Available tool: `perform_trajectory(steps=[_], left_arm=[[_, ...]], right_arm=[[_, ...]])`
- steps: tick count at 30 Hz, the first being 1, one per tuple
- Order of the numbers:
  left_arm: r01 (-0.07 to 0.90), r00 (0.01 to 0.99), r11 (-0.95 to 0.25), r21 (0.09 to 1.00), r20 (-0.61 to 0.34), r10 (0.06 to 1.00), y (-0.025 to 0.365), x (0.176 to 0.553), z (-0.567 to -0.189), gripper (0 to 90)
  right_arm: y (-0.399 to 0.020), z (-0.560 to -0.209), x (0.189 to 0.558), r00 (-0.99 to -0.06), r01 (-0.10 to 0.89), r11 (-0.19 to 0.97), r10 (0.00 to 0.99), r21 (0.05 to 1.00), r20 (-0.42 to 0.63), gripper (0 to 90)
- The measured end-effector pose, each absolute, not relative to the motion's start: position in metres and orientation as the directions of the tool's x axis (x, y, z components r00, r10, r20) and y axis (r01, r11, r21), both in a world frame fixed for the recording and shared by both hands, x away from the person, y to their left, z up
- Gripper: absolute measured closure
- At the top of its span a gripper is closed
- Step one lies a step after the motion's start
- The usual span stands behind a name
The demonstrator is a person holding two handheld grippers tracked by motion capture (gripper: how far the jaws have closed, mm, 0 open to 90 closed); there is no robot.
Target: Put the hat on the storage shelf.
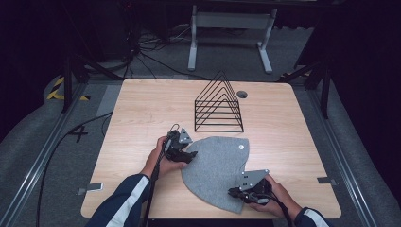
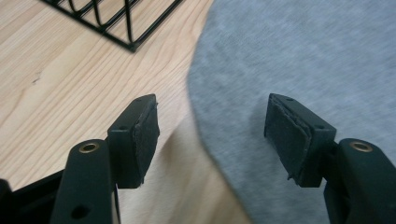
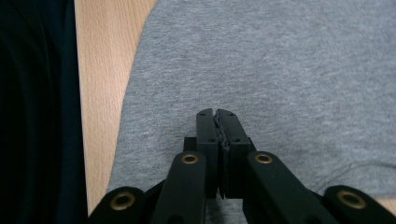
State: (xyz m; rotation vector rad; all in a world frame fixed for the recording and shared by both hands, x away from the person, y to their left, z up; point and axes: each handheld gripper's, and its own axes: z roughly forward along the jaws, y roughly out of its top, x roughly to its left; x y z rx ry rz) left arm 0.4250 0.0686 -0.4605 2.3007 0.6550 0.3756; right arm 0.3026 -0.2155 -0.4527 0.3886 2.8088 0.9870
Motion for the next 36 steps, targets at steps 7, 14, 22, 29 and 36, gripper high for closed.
perform_trajectory(steps=[7, 14, 22, 29, 36], left_arm=[[0.224, 0.891, -0.620, 0.752, 0.101, 0.443, 0.046, 0.382, -0.431, 35.1], [0.105, 0.967, -0.717, 0.689, 0.098, 0.236, -0.003, 0.334, -0.450, 35.5], [0.108, 0.975, -0.748, 0.655, 0.078, 0.209, 0.000, 0.331, -0.462, 39.4], [0.206, 0.952, -0.750, 0.629, 0.049, 0.303, 0.044, 0.343, -0.460, 43.3], [0.338, 0.885, -0.682, 0.649, 0.028, 0.465, 0.095, 0.368, -0.463, 42.0]], right_arm=[[-0.243, -0.429, 0.343, -0.896, 0.247, 0.659, 0.435, 0.711, -0.092, 83.5], [-0.257, -0.431, 0.410, -0.786, 0.297, 0.647, 0.584, 0.703, -0.205, 88.0], [-0.241, -0.449, 0.425, -0.804, 0.320, 0.691, 0.560, 0.648, -0.199, 88.1], [-0.247, -0.452, 0.407, -0.815, 0.360, 0.686, 0.561, 0.632, -0.144, 89.1], [-0.245, -0.450, 0.364, -0.836, 0.391, 0.686, 0.544, 0.614, -0.075, 89.1]])
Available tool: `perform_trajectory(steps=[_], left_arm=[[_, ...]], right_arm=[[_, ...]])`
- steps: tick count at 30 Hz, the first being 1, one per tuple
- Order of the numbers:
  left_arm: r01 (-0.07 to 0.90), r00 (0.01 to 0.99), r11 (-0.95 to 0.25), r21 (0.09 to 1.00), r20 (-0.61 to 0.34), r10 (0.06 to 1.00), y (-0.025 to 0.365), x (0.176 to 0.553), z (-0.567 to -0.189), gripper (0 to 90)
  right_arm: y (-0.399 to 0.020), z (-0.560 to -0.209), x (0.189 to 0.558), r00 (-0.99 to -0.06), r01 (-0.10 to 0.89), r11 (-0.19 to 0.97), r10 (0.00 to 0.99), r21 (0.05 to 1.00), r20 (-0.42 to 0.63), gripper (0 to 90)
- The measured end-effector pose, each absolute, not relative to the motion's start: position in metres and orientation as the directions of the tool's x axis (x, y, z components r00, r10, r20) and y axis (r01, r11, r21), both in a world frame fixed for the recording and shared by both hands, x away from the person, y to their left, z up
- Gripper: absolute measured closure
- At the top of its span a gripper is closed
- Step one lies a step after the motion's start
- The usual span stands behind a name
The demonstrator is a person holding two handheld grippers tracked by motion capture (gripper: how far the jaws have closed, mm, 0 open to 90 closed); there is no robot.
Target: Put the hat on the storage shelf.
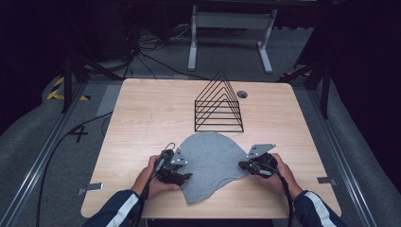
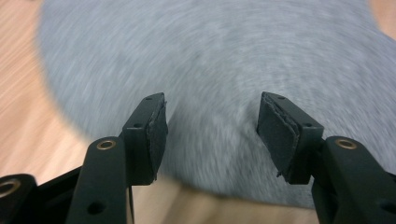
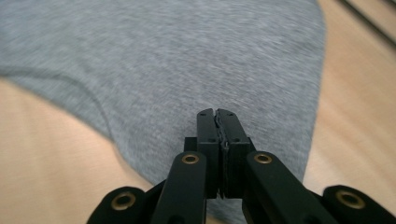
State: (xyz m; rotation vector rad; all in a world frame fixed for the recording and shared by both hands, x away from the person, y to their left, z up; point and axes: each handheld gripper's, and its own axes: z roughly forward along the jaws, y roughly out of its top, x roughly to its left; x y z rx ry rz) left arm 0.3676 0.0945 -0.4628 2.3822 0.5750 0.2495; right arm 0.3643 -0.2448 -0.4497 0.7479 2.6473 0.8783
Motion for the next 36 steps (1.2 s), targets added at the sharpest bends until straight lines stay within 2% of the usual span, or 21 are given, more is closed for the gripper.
perform_trajectory(steps=[7, 9, 10, 11, 12, 13, 16, 18, 21, 22, 23, 24, 27, 29, 30, 33, 35, 36], left_arm=[[0.412, 0.850, -0.648, 0.640, -0.015, 0.526, 0.111, 0.380, -0.464, 37.4], [0.428, 0.838, -0.647, 0.632, -0.010, 0.545, 0.113, 0.381, -0.463, 32.1], [0.431, 0.837, -0.647, 0.629, -0.011, 0.546, 0.114, 0.383, -0.463, 30.0], [0.437, 0.832, -0.633, 0.638, -0.019, 0.555, 0.114, 0.384, -0.463, 29.6], [0.437, 0.832, -0.633, 0.638, -0.019, 0.555, 0.114, 0.384, -0.463, 29.4], [0.447, 0.827, -0.629, 0.637, -0.026, 0.561, 0.115, 0.386, -0.463, 28.6], [0.466, 0.811, -0.593, 0.657, -0.049, 0.582, 0.116, 0.395, -0.462, 28.2], [0.479, 0.799, -0.581, 0.659, -0.052, 0.599, 0.115, 0.405, -0.460, 28.3], [0.481, 0.799, -0.585, 0.654, -0.052, 0.599, 0.113, 0.410, -0.461, 27.4], [0.483, 0.796, -0.584, 0.652, -0.049, 0.604, 0.111, 0.411, -0.462, 27.2], [0.482, 0.799, -0.584, 0.653, -0.054, 0.600, 0.110, 0.412, -0.463, 27.2], [0.482, 0.802, -0.592, 0.646, -0.053, 0.595, 0.108, 0.414, -0.465, 24.9], [0.489, 0.800, -0.589, 0.644, -0.062, 0.596, 0.106, 0.414, -0.466, 23.4], [0.481, 0.805, -0.600, 0.639, -0.050, 0.592, 0.106, 0.414, -0.465, 23.5], [0.472, 0.806, -0.608, 0.638, -0.032, 0.592, 0.106, 0.414, -0.465, 23.8], [0.477, 0.800, -0.601, 0.641, -0.035, 0.599, 0.105, 0.414, -0.465, 24.9], [0.480, 0.796, -0.590, 0.649, -0.038, 0.605, 0.106, 0.414, -0.464, 31.6], [0.483, 0.791, -0.580, 0.655, -0.043, 0.611, 0.107, 0.416, -0.464, 38.2]], right_arm=[[-0.237, -0.449, 0.335, -0.858, 0.375, 0.706, 0.510, 0.602, -0.064, 89.0], [-0.235, -0.449, 0.326, -0.870, 0.379, 0.708, 0.492, 0.596, -0.032, 88.5], [-0.234, -0.448, 0.324, -0.874, 0.376, 0.712, 0.486, 0.593, -0.030, 85.7], [-0.234, -0.447, 0.322, -0.878, 0.364, 0.724, 0.476, 0.586, -0.043, 76.9], [-0.234, -0.447, 0.322, -0.878, 0.364, 0.724, 0.476, 0.586, -0.043, 76.9], [-0.234, -0.443, 0.324, -0.871, 0.354, 0.726, 0.485, 0.589, -0.074, 72.7], [-0.236, -0.434, 0.335, -0.847, 0.355, 0.696, 0.522, 0.624, -0.101, 68.4], [-0.240, -0.421, 0.360, -0.810, 0.362, 0.635, 0.577, 0.683, -0.108, 62.6], [-0.241, -0.420, 0.381, -0.790, 0.383, 0.619, 0.605, 0.686, -0.105, 58.6], [-0.241, -0.425, 0.404, -0.772, 0.417, 0.594, 0.631, 0.688, -0.076, 54.0], [-0.241, -0.425, 0.404, -0.772, 0.417, 0.594, 0.631, 0.688, -0.076, 54.0], [-0.237, -0.431, 0.418, -0.779, 0.430, 0.585, 0.625, 0.688, -0.045, 49.9], [-0.227, -0.442, 0.431, -0.775, 0.460, 0.606, 0.630, 0.649, -0.038, 43.4], [-0.225, -0.445, 0.433, -0.777, 0.466, 0.609, 0.628, 0.642, -0.032, 43.5], [-0.221, -0.451, 0.435, -0.771, 0.479, 0.623, 0.635, 0.619, -0.042, 40.7], [-0.221, -0.453, 0.436, -0.761, 0.501, 0.596, 0.649, 0.628, -0.010, 41.2], [-0.220, -0.452, 0.435, -0.753, 0.515, 0.594, 0.658, 0.618, -0.005, 45.3], [-0.219, -0.451, 0.434, -0.749, 0.521, 0.593, 0.662, 0.614, -0.003, 49.9]])
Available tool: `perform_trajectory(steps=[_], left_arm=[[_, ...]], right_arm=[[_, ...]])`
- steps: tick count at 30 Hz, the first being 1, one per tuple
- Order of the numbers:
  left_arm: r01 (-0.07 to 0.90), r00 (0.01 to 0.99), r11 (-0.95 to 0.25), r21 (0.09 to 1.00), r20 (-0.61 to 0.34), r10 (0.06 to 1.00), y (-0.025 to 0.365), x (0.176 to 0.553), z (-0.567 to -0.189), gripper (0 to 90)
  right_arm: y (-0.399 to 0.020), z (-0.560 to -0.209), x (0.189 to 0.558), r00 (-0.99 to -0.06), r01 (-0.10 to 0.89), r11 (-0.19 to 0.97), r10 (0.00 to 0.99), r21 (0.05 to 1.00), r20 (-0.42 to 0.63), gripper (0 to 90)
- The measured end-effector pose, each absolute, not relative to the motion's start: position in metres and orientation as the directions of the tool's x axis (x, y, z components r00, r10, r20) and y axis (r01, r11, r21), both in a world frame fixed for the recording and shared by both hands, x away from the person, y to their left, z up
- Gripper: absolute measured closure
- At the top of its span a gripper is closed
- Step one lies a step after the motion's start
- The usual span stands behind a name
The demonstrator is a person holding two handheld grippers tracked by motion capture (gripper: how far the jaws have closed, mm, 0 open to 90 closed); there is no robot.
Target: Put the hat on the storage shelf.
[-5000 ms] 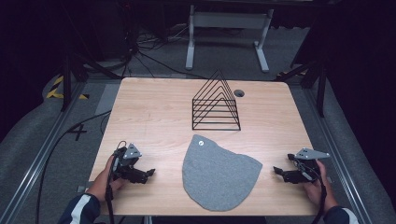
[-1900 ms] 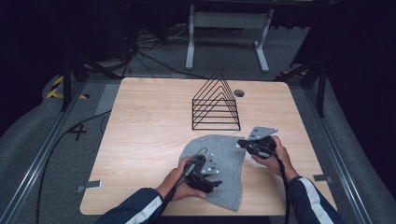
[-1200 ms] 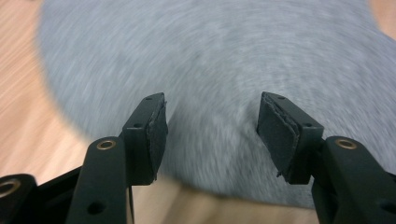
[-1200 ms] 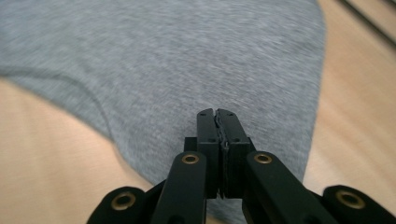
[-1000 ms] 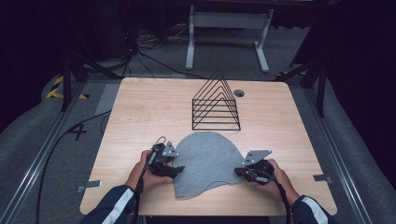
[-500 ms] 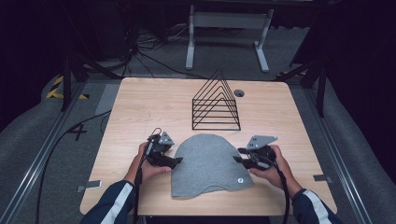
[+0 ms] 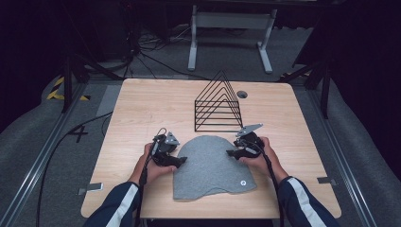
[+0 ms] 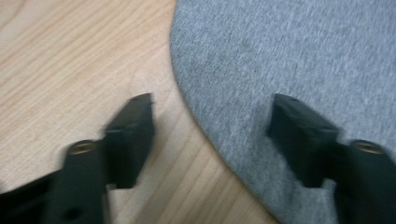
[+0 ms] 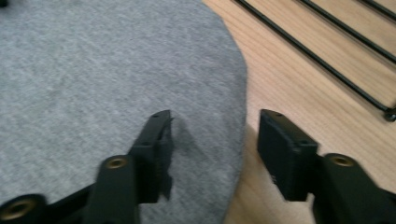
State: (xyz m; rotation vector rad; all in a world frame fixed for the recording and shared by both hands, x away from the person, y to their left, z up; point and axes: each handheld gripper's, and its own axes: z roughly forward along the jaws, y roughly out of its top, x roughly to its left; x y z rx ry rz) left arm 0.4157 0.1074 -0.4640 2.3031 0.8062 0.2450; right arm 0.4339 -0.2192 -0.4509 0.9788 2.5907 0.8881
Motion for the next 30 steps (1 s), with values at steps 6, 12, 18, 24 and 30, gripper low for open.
perform_trajectory(steps=[6, 12, 18, 24, 30], left_arm=[[0.485, 0.792, -0.576, 0.658, -0.050, 0.609, 0.111, 0.422, -0.463, 56.2], [0.476, 0.818, -0.574, 0.666, -0.096, 0.568, 0.110, 0.426, -0.464, 79.2], [0.460, 0.827, -0.577, 0.674, -0.090, 0.555, 0.109, 0.424, -0.459, 86.7], [0.401, 0.837, -0.537, 0.742, -0.059, 0.544, 0.110, 0.414, -0.437, 87.0], [0.348, 0.847, -0.520, 0.780, -0.024, 0.531, 0.109, 0.407, -0.417, 87.1]], right_arm=[[-0.213, -0.449, 0.426, -0.743, 0.538, 0.580, 0.670, 0.611, 0.018, 75.5], [-0.215, -0.450, 0.423, -0.756, 0.538, 0.570, 0.653, 0.622, 0.055, 85.1], [-0.220, -0.447, 0.417, -0.771, 0.508, 0.571, 0.636, 0.645, 0.043, 85.5], [-0.229, -0.426, 0.409, -0.772, 0.452, 0.538, 0.635, 0.711, 0.010, 85.6], [-0.237, -0.406, 0.399, -0.769, 0.401, 0.513, 0.638, 0.759, -0.026, 85.6]])
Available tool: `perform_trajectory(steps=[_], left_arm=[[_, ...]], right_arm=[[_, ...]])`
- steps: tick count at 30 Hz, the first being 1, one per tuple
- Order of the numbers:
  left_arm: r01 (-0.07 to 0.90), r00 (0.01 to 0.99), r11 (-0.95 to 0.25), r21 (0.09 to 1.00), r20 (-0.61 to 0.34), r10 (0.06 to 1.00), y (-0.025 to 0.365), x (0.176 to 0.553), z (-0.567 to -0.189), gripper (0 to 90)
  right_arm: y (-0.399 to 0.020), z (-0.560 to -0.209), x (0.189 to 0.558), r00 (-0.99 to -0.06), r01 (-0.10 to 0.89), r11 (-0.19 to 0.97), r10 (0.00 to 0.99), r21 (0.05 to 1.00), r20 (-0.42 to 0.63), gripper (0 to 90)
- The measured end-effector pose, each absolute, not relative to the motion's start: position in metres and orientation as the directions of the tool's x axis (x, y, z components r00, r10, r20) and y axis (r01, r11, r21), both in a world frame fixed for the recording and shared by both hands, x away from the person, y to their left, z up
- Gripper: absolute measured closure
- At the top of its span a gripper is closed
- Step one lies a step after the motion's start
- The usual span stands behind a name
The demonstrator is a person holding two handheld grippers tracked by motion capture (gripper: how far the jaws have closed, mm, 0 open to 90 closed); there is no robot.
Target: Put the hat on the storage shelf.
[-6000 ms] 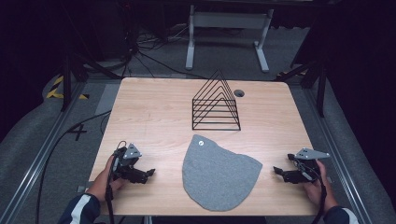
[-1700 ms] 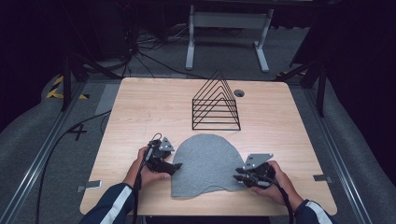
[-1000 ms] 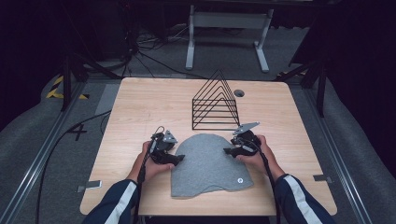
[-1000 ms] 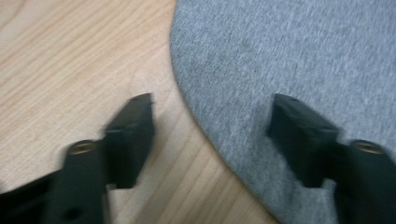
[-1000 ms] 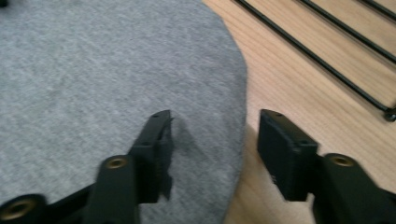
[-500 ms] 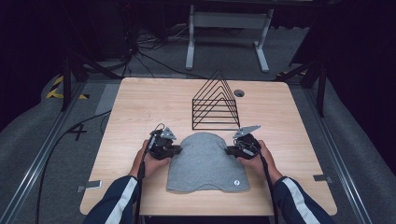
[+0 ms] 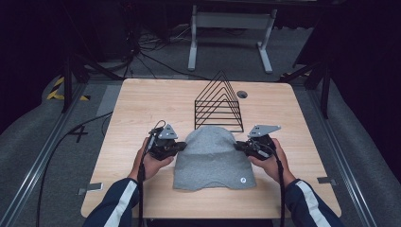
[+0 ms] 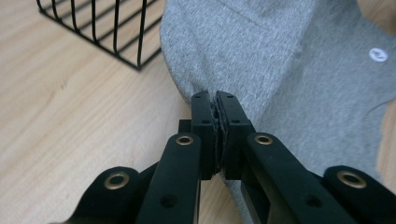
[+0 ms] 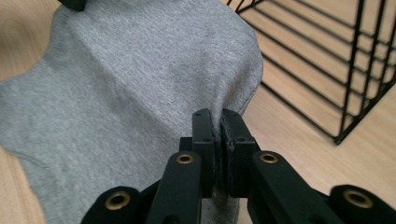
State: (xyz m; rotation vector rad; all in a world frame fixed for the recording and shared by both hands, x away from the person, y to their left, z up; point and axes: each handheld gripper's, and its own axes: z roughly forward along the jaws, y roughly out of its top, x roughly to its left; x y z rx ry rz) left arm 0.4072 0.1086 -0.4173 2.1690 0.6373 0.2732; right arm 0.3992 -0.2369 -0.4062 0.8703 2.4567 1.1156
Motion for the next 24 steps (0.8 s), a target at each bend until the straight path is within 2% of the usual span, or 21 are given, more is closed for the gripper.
perform_trajectory(steps=[12, 24], left_arm=[[0.226, 0.866, -0.498, 0.837, 0.061, 0.496, 0.097, 0.408, -0.367, 87.3], [0.134, 0.877, -0.508, 0.851, 0.137, 0.461, 0.084, 0.424, -0.310, 87.4]], right_arm=[[-0.256, -0.362, 0.385, -0.758, 0.303, 0.472, 0.646, 0.828, -0.092, 85.6], [-0.267, -0.316, 0.395, -0.719, 0.247, 0.439, 0.681, 0.864, -0.140, 85.6]])
